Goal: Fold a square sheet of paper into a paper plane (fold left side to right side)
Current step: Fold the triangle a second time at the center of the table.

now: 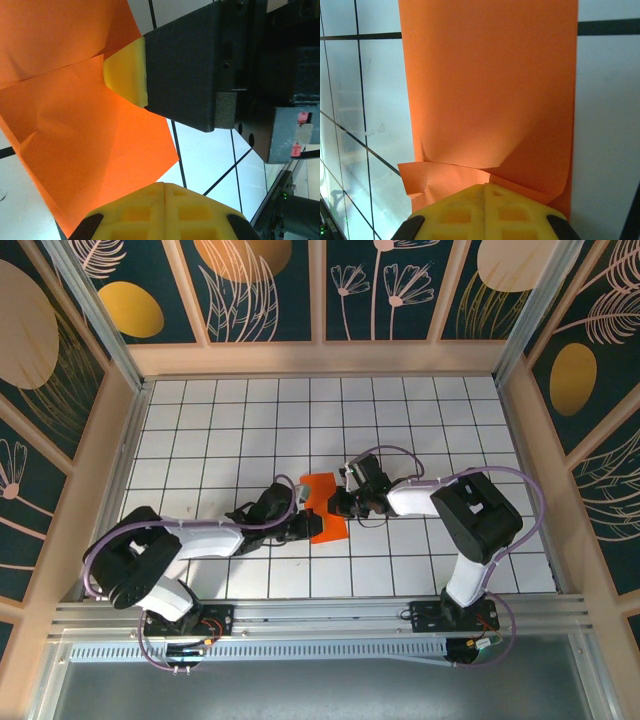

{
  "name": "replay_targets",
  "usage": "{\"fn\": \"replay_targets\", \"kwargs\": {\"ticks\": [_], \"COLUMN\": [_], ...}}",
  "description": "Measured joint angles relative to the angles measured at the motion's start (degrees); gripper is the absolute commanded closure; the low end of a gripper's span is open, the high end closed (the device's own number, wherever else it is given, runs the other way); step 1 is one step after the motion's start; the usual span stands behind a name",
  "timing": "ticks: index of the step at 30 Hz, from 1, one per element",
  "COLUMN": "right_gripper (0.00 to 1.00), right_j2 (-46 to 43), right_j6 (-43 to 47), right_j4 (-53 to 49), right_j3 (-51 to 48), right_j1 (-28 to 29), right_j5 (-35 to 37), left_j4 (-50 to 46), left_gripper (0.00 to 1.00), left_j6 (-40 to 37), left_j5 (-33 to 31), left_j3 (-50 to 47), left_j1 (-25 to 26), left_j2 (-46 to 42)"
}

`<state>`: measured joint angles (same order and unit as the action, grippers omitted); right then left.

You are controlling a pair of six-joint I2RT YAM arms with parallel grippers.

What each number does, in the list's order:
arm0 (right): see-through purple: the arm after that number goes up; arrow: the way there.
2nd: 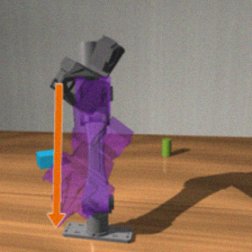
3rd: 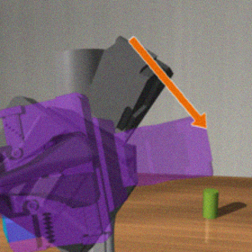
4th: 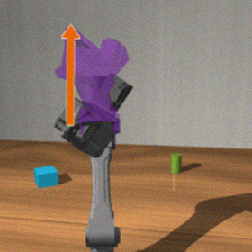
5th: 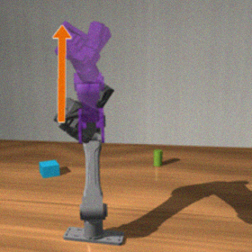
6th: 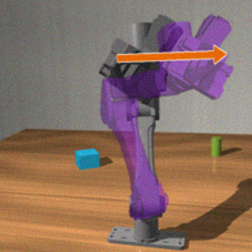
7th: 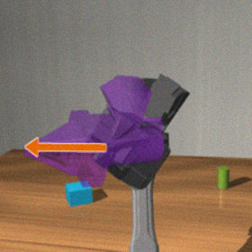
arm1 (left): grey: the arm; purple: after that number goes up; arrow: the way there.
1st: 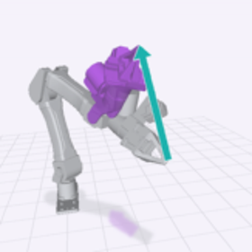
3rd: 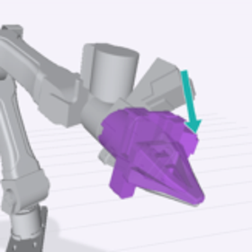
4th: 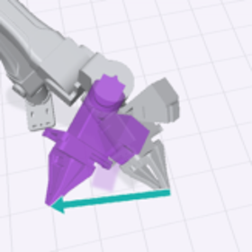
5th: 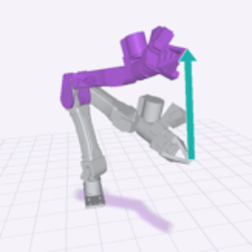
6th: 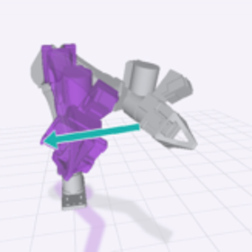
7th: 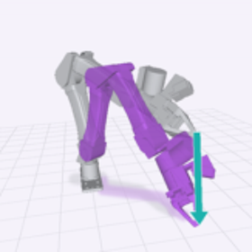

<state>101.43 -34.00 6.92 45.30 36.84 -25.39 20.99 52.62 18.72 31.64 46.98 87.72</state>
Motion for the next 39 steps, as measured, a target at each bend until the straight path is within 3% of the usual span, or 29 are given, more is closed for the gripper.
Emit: {"fn": "replay_targets", "kwargs": {"ticks": [21, 39], "right_gripper": [1.00, 1.00], "right_j2": [0.0, 0.0], "right_j6": [0.6, 0.7], "right_j4": [-0.3, -1.0], "right_j3": [0.1, 0.4], "right_j1": [0.1, 0.3], "right_j5": [0.0, 0.4], "left_j4": [0.2, 0.5], "left_gripper": [1.00, 1.00], "left_j6": [-1.5, -2.1], "left_j5": [-0.1, -1.6], "left_j3": [4.7, 4.7], "left_j1": [0.0, 0.0], "left_j2": [9.4, 11.0]}}
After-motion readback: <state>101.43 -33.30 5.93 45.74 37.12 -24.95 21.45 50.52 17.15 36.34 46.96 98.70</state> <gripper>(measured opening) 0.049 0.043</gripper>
